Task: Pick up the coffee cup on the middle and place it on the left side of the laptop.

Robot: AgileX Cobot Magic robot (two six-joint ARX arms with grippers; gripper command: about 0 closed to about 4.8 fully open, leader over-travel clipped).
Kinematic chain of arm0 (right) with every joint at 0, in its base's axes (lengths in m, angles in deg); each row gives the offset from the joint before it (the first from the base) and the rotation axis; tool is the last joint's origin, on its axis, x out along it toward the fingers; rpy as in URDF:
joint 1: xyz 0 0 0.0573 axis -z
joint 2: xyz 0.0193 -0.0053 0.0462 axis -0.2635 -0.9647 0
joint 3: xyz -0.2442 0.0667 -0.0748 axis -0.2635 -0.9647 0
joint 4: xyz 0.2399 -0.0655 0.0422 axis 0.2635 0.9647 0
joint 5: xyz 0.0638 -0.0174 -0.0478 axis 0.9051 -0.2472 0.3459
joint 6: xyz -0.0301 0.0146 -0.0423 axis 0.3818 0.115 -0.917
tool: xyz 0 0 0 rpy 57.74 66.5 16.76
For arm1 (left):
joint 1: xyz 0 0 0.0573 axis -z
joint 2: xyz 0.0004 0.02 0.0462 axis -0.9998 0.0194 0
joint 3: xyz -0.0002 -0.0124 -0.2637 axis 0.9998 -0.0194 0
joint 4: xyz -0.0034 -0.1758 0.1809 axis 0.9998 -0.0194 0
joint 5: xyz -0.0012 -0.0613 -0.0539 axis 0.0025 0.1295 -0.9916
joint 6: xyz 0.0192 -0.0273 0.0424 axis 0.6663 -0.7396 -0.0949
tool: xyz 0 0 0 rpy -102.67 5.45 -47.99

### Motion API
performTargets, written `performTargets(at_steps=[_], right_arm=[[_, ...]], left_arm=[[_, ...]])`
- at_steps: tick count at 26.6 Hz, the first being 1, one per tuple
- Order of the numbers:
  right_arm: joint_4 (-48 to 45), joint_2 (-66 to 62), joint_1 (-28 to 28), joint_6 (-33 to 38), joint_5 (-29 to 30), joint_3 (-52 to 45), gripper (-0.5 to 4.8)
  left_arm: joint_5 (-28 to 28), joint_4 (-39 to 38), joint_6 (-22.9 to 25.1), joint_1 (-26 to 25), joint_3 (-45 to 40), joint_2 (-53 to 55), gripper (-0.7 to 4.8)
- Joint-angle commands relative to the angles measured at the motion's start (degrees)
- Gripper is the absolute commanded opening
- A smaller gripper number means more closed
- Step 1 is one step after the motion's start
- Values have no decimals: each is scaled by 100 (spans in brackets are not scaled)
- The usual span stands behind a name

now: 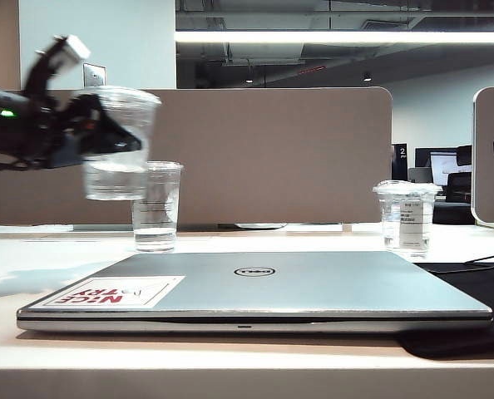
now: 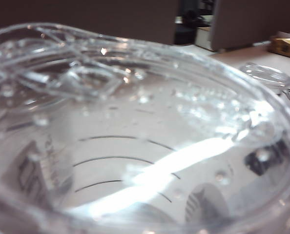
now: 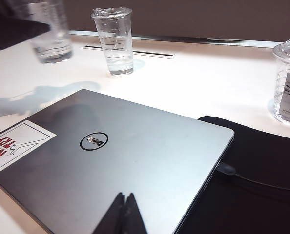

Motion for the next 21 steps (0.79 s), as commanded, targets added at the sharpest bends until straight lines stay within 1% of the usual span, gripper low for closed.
performTargets(at_steps=[1, 3, 5, 8, 11, 15, 21], right_arm=[[-105, -2, -9, -4, -2, -22, -5], [-105, -2, -20, -4, -2, -22, -5], [-105, -4, -170, -4, 0, -22, -5], [-105, -11, -446, -4, -2, -22, -5], [-105, -11, -772, -2, -2, -20, -5], [-105, -13, -1204, -2, 0, -20, -5], [-105, -13, -1620, -4, 0, -13, -5]], left_arm=[[514, 208, -52, -15, -472, -334, 371], [636, 380, -101, 0, -831, -444, 371], [1005, 457, -136, 0, -1108, -444, 371], [1309, 496, -122, -2, -1329, -444, 371], [1338, 651, -116, -2, -1499, -442, 371], [1384, 667, -114, -2, -1670, -437, 371], [1370, 688, -116, -2, -1794, -302, 371]])
